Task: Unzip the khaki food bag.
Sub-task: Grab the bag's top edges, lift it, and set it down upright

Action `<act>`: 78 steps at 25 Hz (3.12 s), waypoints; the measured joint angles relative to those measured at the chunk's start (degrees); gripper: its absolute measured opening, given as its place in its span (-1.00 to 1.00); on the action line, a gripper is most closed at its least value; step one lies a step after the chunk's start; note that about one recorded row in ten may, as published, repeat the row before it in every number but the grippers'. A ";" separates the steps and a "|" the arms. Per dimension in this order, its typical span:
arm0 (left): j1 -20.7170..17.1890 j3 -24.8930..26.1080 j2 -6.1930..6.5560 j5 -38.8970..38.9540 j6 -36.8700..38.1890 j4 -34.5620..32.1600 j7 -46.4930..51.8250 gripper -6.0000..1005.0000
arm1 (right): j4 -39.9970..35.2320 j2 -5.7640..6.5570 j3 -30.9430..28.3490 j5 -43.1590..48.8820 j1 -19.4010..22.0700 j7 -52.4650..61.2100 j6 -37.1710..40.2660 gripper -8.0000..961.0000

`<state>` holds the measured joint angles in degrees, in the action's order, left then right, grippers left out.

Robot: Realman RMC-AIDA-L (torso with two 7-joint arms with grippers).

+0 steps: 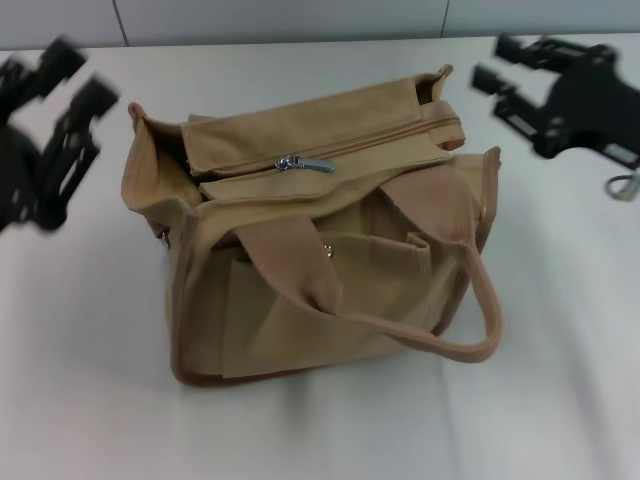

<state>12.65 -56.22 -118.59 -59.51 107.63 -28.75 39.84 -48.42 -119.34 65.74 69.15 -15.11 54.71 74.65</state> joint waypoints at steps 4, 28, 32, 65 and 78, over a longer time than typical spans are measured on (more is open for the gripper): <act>-4.48 -0.93 -0.18 -1.99 0.64 2.20 -0.56 -0.29 | 2.09 0.03 -4.82 -0.32 -0.16 -0.01 4.37 -0.20; -0.84 -4.19 -0.59 -9.13 -4.12 17.01 -5.95 0.45 | 6.16 0.07 -5.25 0.11 -2.18 -1.61 4.77 -0.18; 0.36 -4.99 -0.39 -8.54 -5.34 17.55 -6.98 0.44 | 6.19 0.07 -5.33 0.11 -1.75 -1.63 5.30 -0.16; 5.98 -6.54 -0.14 -9.85 -6.48 16.74 -9.62 -0.82 | 33.52 -0.06 -20.04 -34.97 -4.35 8.39 21.18 -0.97; 11.73 -6.89 0.03 -9.98 -4.70 7.99 -7.54 -0.82 | 32.96 0.22 -19.51 -33.20 -3.19 -4.57 29.21 -0.92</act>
<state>24.38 -63.11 -118.56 -69.49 102.93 -20.77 32.29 -15.47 -119.12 46.22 35.95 -18.30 50.15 103.87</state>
